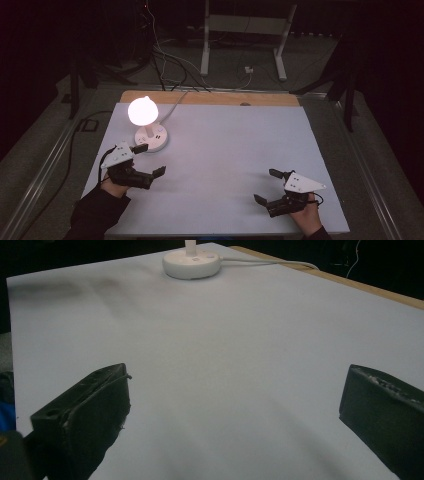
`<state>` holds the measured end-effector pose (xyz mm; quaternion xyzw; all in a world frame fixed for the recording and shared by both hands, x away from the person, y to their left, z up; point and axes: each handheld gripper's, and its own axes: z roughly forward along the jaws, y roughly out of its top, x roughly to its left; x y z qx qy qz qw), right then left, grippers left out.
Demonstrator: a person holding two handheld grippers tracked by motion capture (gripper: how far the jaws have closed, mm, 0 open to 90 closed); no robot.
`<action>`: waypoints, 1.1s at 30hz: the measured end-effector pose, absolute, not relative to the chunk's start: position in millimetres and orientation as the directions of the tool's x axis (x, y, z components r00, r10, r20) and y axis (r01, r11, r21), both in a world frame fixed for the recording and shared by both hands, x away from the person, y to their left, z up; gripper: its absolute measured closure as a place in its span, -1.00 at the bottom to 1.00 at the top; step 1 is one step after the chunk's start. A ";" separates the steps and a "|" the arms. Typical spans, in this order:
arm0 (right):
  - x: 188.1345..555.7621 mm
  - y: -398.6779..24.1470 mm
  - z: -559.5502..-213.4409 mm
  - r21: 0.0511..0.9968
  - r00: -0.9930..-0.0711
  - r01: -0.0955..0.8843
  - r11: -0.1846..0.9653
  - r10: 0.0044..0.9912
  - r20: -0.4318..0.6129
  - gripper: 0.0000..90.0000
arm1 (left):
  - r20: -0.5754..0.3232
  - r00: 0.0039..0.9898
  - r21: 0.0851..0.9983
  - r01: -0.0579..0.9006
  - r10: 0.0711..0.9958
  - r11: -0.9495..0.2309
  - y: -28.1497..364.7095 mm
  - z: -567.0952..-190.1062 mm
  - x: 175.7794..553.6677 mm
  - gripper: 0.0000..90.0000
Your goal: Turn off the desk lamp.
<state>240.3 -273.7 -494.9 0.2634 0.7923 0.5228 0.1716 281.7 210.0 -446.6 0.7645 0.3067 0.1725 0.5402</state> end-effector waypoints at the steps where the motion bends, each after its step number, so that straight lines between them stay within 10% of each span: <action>1: 240.2 -273.7 -495.0 0.919 -0.802 0.236 0.317 0.597 0.000 -1.00 | -0.052 0.743 0.928 0.282 0.667 -0.241 209.2 -446.9 282.9 -0.99; 33: 242.0 -275.4 -495.1 0.920 -0.804 0.246 0.304 0.595 0.018 -1.00 | -0.039 0.404 0.889 0.432 0.914 -0.153 207.3 -475.3 342.8 -0.95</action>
